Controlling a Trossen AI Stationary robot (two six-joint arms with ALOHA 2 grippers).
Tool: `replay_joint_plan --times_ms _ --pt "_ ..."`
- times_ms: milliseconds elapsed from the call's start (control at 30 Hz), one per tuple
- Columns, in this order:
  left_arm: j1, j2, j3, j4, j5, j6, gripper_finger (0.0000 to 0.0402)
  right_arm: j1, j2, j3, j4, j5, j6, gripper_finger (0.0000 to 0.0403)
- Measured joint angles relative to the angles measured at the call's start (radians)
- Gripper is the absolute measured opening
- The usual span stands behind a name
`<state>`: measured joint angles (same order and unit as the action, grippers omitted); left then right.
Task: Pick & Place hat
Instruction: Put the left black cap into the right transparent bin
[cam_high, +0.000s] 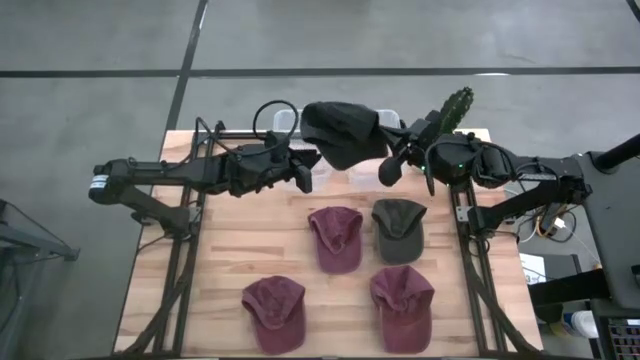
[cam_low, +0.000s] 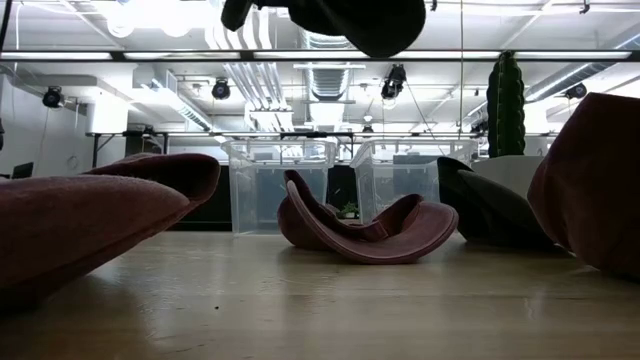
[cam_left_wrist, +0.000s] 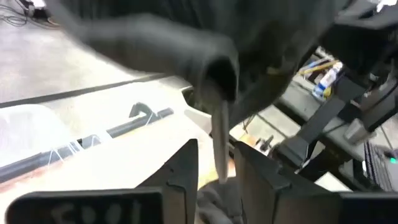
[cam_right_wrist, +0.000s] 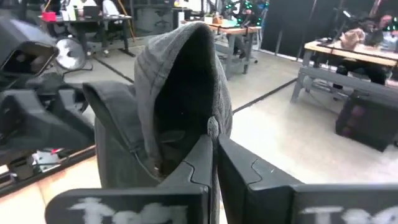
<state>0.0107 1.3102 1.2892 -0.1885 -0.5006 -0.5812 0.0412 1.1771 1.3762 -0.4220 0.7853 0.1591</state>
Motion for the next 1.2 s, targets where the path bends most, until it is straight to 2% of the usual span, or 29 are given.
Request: replay_joint_plan --times_ms 200,300,533,833,1033,1200 --pt "-0.001 0.000 0.000 -0.057 0.073 0.003 0.0110 -0.085 -0.026 0.000 -0.152 -0.002 0.187 0.0008" --pt "-0.001 -0.002 -0.001 -0.093 0.076 0.022 0.0110 -0.149 -0.031 0.000 -0.232 -0.019 0.293 0.0008" --pt "-0.001 -0.005 -0.001 -0.173 0.070 0.120 0.0110 -0.342 -0.015 -0.007 -0.234 -0.220 0.393 0.0008" --pt "-0.002 -0.008 -0.001 -0.344 0.018 0.141 0.0110 -0.574 0.038 -0.074 -0.228 -0.462 0.470 0.0008" --pt "-0.009 -0.052 -0.006 -0.386 -0.034 0.203 0.0110 -0.648 0.049 -0.113 -0.226 -0.509 0.495 0.0008" --pt "-0.012 -0.158 -0.095 -0.290 -0.039 0.297 0.0110 -0.673 0.049 -0.177 -0.222 -0.558 0.535 0.0008"
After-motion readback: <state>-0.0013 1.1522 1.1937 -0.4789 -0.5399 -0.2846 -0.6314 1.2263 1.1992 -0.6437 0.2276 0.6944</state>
